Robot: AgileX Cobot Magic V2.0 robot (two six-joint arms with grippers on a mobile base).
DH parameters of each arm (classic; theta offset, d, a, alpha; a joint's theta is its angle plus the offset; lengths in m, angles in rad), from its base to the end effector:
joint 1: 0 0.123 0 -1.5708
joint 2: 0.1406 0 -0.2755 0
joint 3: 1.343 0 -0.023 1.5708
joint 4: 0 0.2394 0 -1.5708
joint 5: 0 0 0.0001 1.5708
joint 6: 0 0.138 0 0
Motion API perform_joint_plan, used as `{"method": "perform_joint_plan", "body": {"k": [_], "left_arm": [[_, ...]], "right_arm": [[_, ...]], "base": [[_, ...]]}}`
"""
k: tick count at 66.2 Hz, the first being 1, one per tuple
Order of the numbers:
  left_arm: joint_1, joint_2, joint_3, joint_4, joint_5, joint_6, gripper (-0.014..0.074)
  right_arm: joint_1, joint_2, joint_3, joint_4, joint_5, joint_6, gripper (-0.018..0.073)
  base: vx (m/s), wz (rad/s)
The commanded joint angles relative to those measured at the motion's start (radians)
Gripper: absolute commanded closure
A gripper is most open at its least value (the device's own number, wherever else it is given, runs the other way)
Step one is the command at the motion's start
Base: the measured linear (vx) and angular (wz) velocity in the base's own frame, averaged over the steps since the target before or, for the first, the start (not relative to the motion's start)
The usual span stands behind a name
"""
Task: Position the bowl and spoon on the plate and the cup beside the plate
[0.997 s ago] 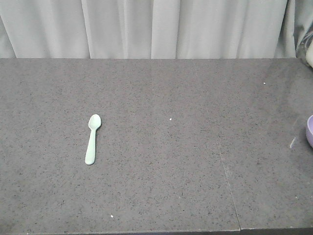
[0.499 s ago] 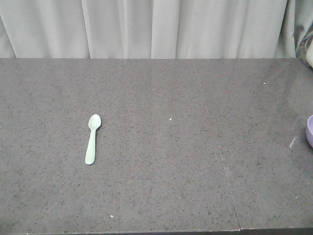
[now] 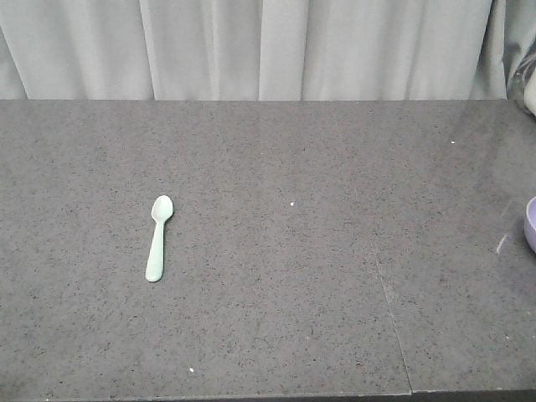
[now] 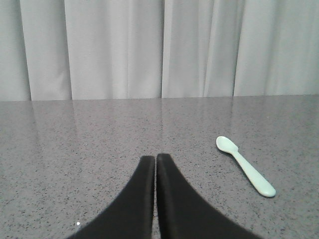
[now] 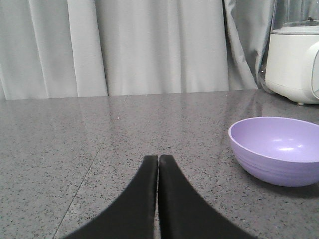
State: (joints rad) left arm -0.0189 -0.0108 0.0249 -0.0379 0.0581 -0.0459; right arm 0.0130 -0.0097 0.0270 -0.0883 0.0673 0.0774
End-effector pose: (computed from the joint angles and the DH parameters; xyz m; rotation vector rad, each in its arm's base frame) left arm 0.1019 -0.0022 0.2011 -0.0487 1.5556 -0.0828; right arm 0.1021 0.0005 0.1989 -0.0139 1.5679 -0.0028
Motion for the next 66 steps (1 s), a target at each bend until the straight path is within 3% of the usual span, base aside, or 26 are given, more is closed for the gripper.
{"method": "perform_joint_plan", "body": {"k": [1, 14, 19, 37, 42, 53, 66], "left_arm": [[0.0, 0.004, 0.03, -0.001, -0.068, -0.005, 0.0602], [0.0, 0.004, 0.03, -0.001, -0.068, -0.005, 0.0602], [0.0, 0.004, 0.03, -0.001, -0.068, -0.005, 0.0602], [0.0, 0.004, 0.03, -0.001, -0.082, -0.012, 0.0602], [-0.002, 0.004, 0.027, -0.02, -0.107, -0.082, 0.0602], [-0.002, 0.004, 0.022, -0.169, -0.189, -0.359, 0.0602], [-0.003, 0.004, 0.018, -0.185, -0.347, -0.484, 0.0602]], "right_arm": [[-0.006, 0.006, 0.016, -0.011, -0.076, -0.009, 0.0564], [-0.006, 0.006, 0.016, 0.002, -0.079, -0.007, 0.0564], [-0.006, 0.006, 0.016, 0.051, -0.104, -0.001, 0.0564], [-0.006, 0.006, 0.015, 0.498, -0.23, 0.111, 0.0564], [-0.006, 0.006, 0.015, 0.57, -0.255, 0.11, 0.0564], [-0.006, 0.006, 0.015, 0.625, -0.276, 0.11, 0.0564], [-0.006, 0.006, 0.011, 0.646, -0.269, 0.11, 0.0564]], "base": [[0.0, 0.0], [0.0, 0.0], [0.0, 0.0], [0.0, 0.0], [0.0, 0.0], [0.0, 0.0], [0.0, 0.0]]}}
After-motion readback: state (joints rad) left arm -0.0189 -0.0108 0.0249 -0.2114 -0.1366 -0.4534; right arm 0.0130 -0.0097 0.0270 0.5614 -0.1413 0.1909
